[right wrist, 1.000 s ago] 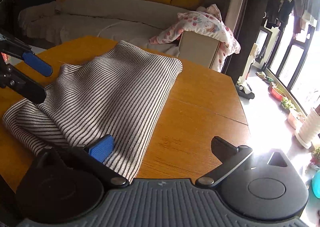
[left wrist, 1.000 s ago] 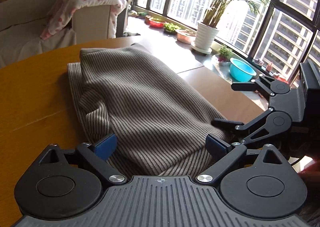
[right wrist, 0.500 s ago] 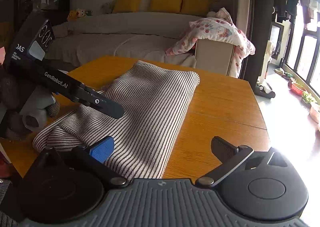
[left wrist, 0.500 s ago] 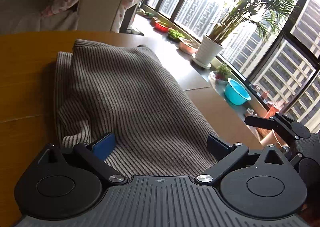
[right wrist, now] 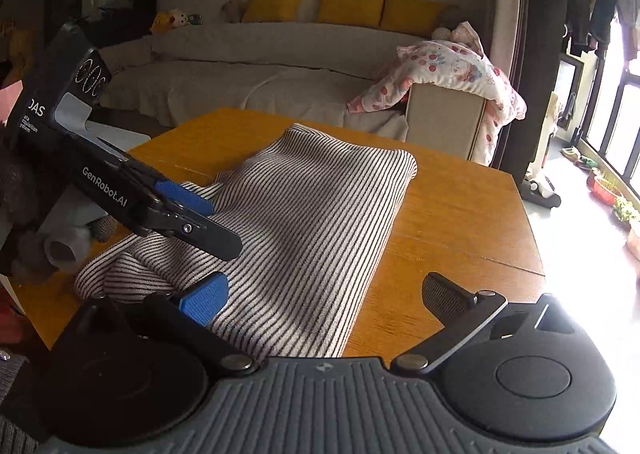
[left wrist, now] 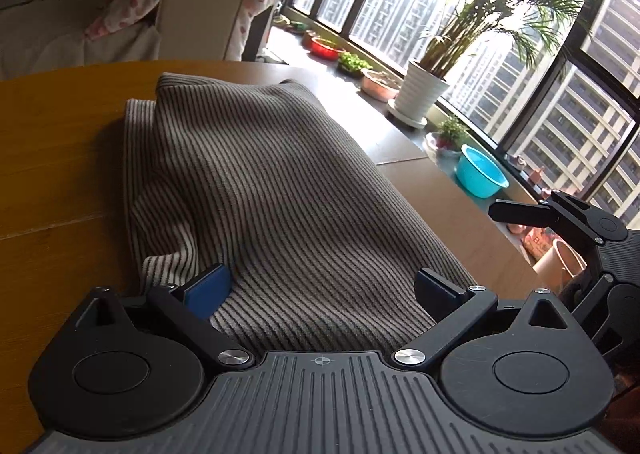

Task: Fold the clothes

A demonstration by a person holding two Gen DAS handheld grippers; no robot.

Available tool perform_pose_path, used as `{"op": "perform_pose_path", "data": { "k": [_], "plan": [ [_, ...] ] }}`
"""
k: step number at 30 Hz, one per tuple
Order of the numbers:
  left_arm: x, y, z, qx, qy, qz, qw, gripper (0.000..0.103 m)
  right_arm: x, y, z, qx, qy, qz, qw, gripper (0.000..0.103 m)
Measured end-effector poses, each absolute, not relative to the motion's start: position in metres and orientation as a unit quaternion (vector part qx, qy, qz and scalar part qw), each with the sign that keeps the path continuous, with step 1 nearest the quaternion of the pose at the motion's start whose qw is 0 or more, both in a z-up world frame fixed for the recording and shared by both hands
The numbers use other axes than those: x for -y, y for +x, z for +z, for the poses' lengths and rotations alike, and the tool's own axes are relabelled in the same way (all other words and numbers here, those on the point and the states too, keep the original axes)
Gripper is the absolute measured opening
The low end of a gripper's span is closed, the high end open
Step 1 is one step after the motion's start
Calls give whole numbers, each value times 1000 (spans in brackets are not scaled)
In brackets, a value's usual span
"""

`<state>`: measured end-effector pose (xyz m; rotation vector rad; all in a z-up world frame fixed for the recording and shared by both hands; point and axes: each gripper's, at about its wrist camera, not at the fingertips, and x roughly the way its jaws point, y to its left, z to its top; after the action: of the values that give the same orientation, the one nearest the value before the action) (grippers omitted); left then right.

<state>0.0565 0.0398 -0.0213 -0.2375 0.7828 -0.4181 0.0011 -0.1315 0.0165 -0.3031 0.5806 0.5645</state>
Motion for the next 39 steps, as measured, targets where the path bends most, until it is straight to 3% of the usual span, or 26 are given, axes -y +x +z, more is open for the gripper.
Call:
{"op": "perform_pose_path", "data": {
  "k": [3,10,15,22,31,39],
  "plan": [
    [-44,50,-21,-373,-114,-205,898,101,126,-5,2,-277,-183,262,906,103],
    [-47,20,-2,-356,-55,-182,915,102,117,-32,29,-225,-232,338,884,103],
    [-62,-8,11,-349,-26,-166,922,103,99,-50,24,-253,-256,444,820,84],
    [-61,-31,17,-348,3,-182,920,103,75,-56,1,-240,-333,431,804,81],
    [-42,-41,5,-362,56,-211,906,103,98,-10,12,-339,-154,411,832,77],
    [-28,-42,-11,-377,102,-212,896,103,109,0,12,-345,-125,413,833,78]
  ]
}}
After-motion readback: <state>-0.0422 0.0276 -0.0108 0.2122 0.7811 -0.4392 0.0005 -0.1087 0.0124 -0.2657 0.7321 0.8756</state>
